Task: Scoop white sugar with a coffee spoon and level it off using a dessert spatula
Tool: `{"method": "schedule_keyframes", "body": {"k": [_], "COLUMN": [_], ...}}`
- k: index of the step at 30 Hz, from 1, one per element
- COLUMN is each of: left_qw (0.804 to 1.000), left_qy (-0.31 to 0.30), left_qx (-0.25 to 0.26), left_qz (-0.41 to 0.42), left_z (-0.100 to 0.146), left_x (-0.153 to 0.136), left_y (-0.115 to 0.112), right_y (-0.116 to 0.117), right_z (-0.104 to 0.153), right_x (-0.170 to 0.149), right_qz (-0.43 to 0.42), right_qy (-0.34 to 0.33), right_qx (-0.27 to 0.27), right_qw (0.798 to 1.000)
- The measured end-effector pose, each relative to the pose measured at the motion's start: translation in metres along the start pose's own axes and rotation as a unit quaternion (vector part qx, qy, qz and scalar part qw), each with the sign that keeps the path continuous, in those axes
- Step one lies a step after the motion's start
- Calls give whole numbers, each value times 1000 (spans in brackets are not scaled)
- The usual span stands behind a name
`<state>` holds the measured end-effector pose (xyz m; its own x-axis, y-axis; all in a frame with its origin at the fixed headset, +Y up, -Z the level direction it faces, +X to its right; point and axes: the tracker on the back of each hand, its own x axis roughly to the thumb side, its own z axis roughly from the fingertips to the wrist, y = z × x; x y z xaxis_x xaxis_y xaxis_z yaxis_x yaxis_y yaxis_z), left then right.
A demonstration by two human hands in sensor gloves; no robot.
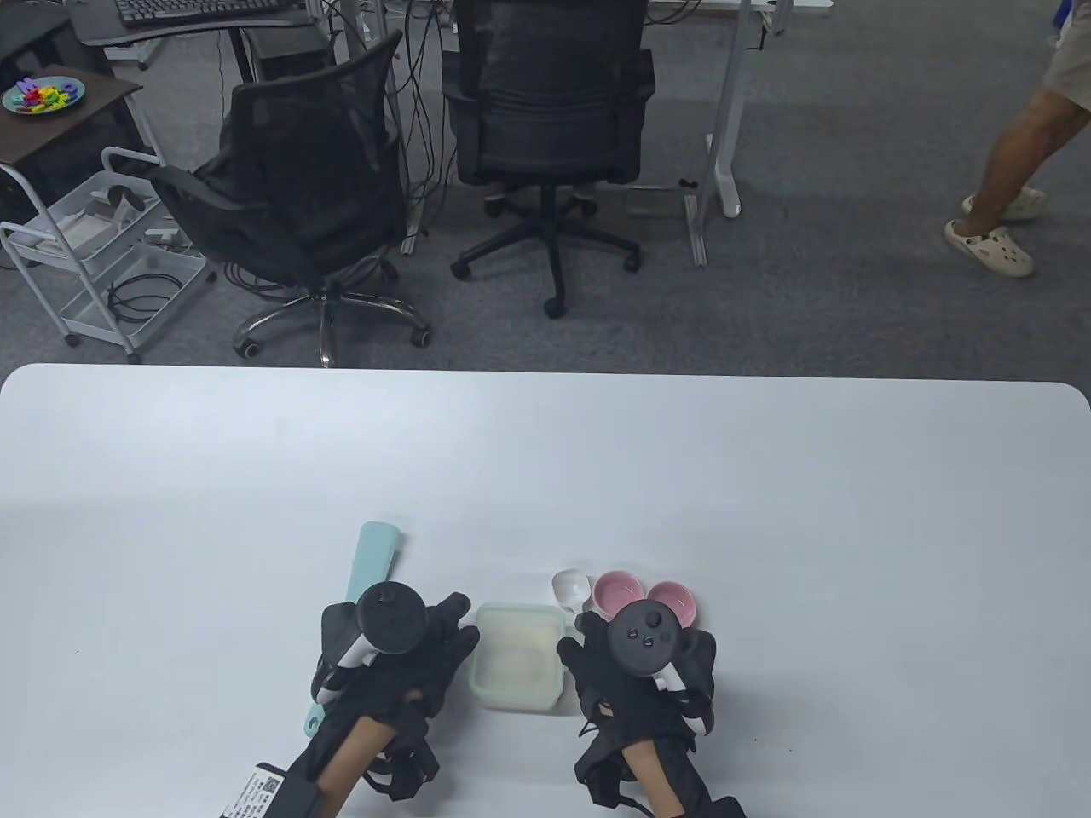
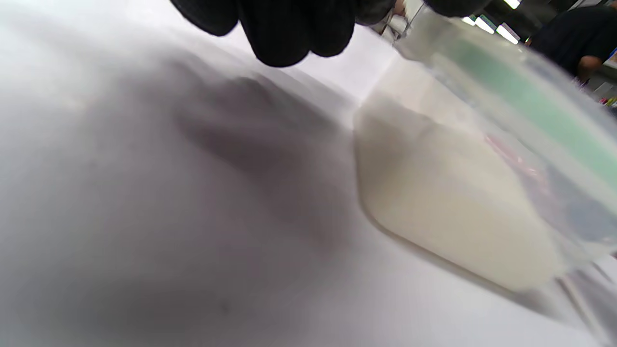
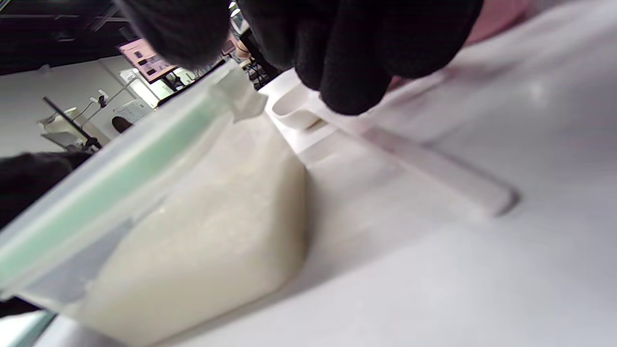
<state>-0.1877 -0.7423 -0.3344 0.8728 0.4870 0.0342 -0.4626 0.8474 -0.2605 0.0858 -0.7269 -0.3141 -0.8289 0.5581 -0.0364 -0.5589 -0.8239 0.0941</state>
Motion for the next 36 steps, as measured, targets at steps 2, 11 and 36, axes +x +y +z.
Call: {"method": "schedule_keyframes", "body": {"k": [2,11,36], "left_qw": [996,965,943], "left_qy": [-21,-89,-143], "left_qx": [46,83,-139], "left_qz": [-73,-232,-267], "left_z": [6,12,-19], "left_x": [3,3,77], "left_y": [5,12,-18], "right_y": [-6,-17,-25], "right_z": [6,15,15], "right_x": [1,-5,-9], "right_qz": [12,50,50], "right_qy": [-15,-84,-69], "right_qx": [-27,-12,-26], "right_qw": [999,995,996]}}
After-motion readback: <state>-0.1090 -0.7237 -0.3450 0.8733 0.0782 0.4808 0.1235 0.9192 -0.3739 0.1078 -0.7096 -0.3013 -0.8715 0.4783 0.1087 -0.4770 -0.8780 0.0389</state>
